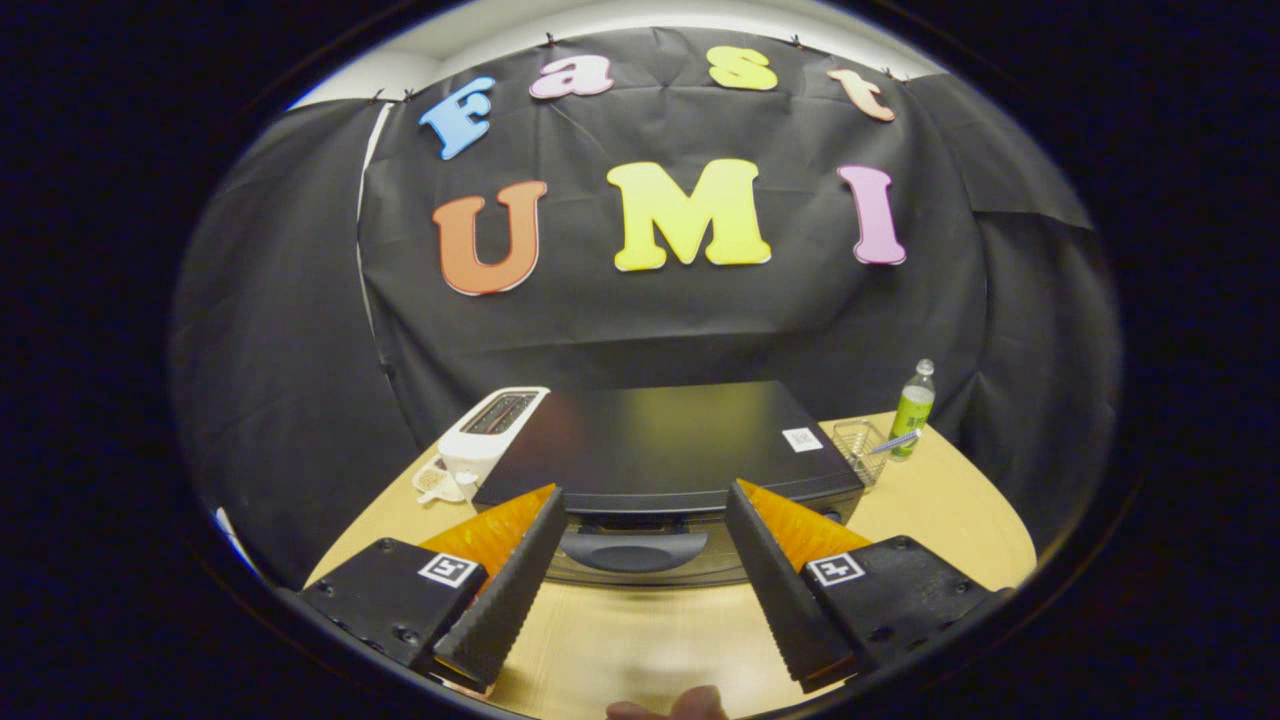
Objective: Open the toaster oven, put the food inside, and close the toaster oven door.
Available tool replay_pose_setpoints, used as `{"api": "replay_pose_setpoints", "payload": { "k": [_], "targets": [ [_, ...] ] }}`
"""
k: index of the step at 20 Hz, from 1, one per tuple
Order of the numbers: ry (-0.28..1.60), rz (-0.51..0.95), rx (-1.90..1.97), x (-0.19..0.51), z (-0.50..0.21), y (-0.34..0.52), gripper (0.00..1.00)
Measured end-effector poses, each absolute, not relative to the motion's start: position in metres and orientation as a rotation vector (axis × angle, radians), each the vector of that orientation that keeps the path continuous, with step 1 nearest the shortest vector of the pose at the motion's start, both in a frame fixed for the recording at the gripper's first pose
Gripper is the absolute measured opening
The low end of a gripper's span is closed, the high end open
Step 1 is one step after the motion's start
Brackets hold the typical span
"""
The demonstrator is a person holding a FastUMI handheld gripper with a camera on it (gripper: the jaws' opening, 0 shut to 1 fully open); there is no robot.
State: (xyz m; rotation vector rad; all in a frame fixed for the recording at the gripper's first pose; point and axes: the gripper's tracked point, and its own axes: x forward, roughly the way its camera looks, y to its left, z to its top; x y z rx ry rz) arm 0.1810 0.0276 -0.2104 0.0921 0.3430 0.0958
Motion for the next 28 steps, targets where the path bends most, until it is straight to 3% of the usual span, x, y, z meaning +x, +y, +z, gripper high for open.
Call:
{"api": "replay_pose_setpoints", "payload": {
  "k": [12,22,28],
  "targets": [
    [0.402,0.061,0.026,0.220,-0.267,0.033,1.00],
    [0.430,0.076,0.016,0.155,-0.290,0.030,1.00],
    [0.557,0.098,0.013,0.107,-0.338,0.029,1.00]
  ]
}}
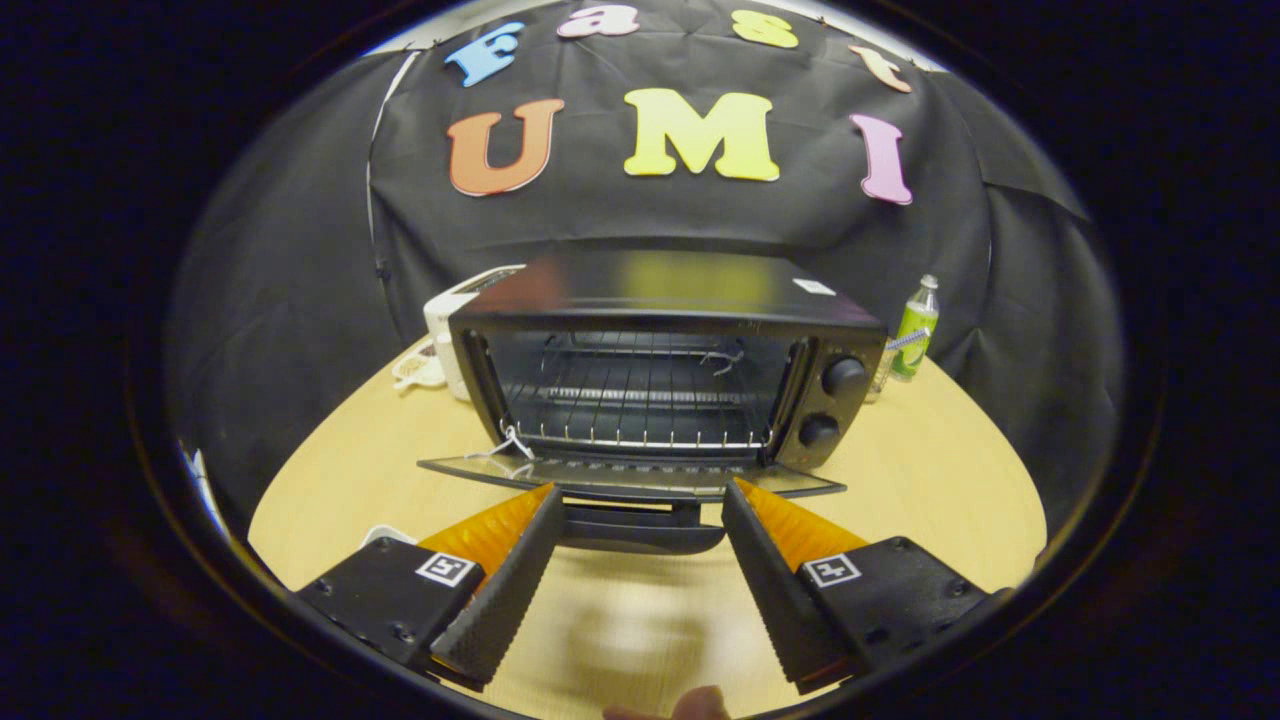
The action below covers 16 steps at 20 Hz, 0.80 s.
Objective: Open the toaster oven, put the food inside, and close the toaster oven door.
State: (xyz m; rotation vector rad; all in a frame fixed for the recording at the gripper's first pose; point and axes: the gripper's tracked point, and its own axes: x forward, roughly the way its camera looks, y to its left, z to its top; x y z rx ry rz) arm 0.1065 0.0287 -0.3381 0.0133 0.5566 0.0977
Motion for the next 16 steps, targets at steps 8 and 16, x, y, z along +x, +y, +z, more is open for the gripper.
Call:
{"api": "replay_pose_setpoints", "payload": {
  "k": [8,16],
  "targets": [
    [0.608,0.118,0.053,0.102,-0.311,0.006,1.00],
    [0.683,0.385,0.138,0.052,-0.239,0.012,1.00]
  ]
}}
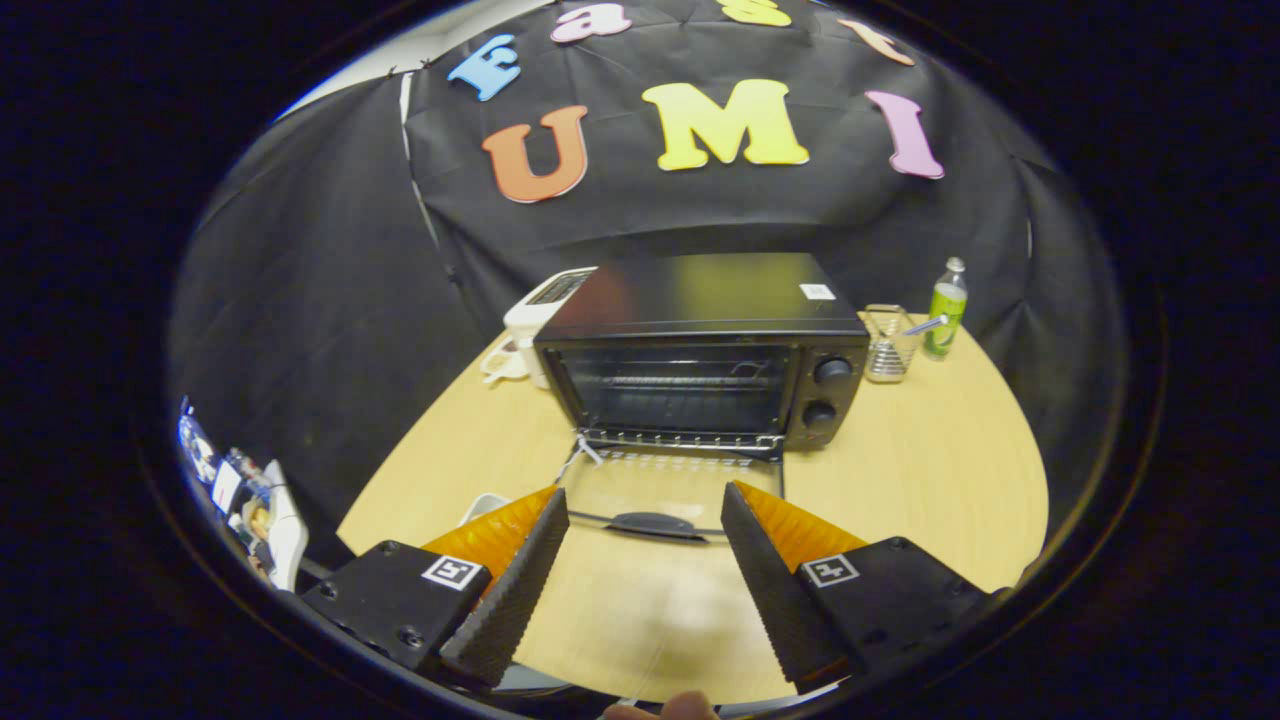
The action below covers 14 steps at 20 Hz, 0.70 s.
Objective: Open the toaster oven, put the food inside, and close the toaster oven door.
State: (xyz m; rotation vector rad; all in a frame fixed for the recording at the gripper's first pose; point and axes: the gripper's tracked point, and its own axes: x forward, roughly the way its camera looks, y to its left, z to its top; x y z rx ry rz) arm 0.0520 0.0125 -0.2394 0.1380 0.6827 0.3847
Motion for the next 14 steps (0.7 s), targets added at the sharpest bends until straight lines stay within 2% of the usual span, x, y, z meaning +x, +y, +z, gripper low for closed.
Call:
{"api": "replay_pose_setpoints", "payload": {
  "k": [3,14],
  "targets": [
    [0.780,0.504,0.253,0.017,-0.235,0.032,1.00],
    [1.111,0.684,0.575,-0.003,-0.284,0.126,0.97]
  ]
}}
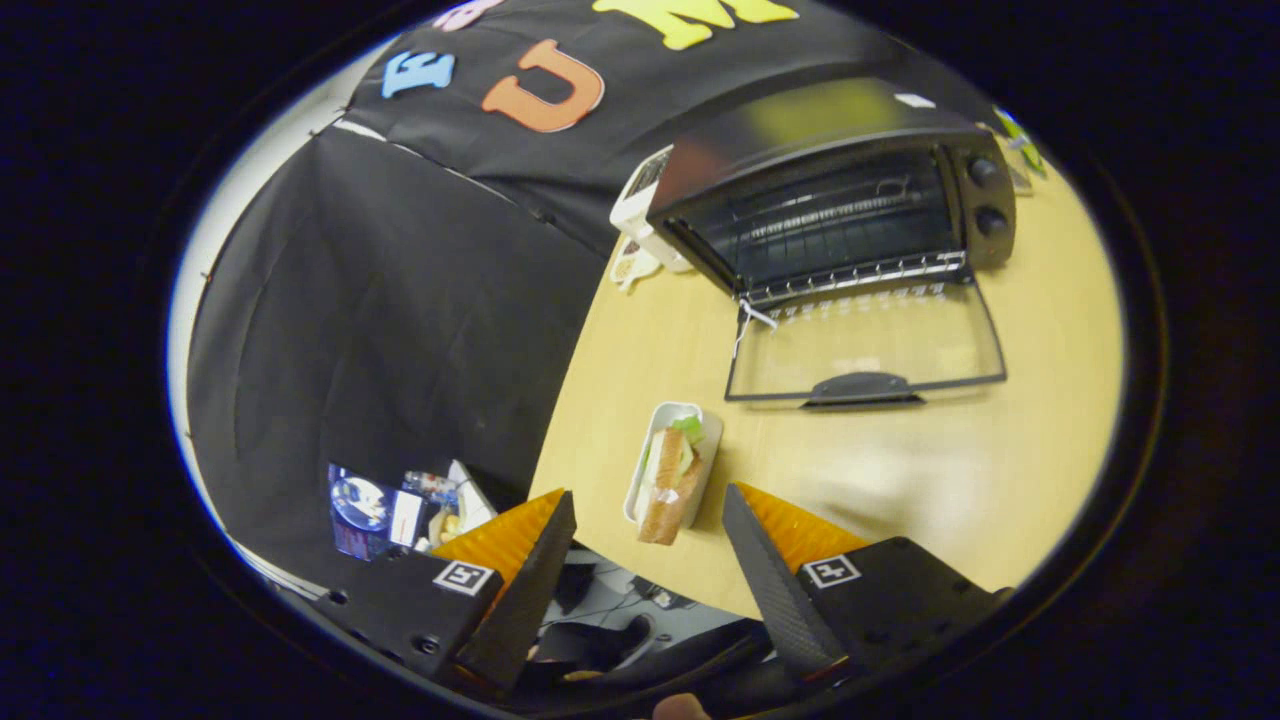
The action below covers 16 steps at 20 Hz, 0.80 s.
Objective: Open the toaster oven, put the food inside, and close the toaster oven door.
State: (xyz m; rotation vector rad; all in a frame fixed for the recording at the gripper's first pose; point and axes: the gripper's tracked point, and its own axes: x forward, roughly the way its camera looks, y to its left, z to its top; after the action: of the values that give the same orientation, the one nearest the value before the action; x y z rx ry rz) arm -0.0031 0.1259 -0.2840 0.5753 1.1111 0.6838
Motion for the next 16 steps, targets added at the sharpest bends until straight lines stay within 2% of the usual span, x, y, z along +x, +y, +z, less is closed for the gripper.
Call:
{"api": "replay_pose_setpoints", "payload": {
  "k": [4,9,15,16],
  "targets": [
    [1.251,0.690,0.722,-0.003,-0.312,0.151,0.86],
    [1.327,0.679,0.772,0.004,-0.342,0.168,0.79],
    [1.376,0.674,0.795,0.007,-0.355,0.179,0.56],
    [1.378,0.669,0.796,0.007,-0.357,0.180,0.50]
  ]
}}
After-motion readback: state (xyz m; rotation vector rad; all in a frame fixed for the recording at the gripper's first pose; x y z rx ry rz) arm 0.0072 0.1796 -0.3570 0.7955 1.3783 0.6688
